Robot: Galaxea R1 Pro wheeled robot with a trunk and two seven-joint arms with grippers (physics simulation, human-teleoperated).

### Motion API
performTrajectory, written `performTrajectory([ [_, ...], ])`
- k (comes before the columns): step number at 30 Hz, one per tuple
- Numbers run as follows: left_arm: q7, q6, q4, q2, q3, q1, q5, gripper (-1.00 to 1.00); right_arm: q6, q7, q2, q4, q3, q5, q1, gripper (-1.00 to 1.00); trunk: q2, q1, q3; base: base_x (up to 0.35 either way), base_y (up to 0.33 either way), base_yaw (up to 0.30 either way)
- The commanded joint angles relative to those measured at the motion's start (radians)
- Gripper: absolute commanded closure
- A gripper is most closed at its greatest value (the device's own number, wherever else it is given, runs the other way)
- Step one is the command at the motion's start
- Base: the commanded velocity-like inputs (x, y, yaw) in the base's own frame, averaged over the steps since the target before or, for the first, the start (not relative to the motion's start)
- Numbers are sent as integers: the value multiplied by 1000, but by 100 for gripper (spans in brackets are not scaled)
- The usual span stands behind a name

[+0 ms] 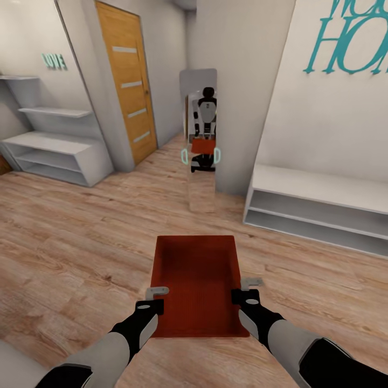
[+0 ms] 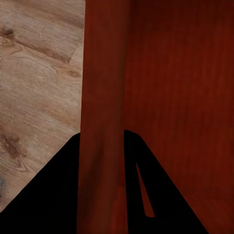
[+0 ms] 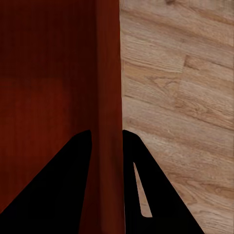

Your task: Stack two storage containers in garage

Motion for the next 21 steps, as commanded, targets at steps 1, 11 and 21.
performTrajectory([
  [1, 18, 7, -6, 5, -7, 0, -23, 100, -6, -5, 0, 24, -8, -24, -1, 100, -1, 1, -2, 325, 0, 197],
  [11, 17, 7, -6, 5, -7, 0, -23, 100, -6, -5, 0, 24, -9, -25, -1, 100, -1, 1, -6, 325, 0, 251],
  [21, 17, 6, -6, 5, -7, 0, -23, 100, -6, -5, 0, 24, -8, -24, -1, 100, -1, 1, -8, 325, 0, 137],
])
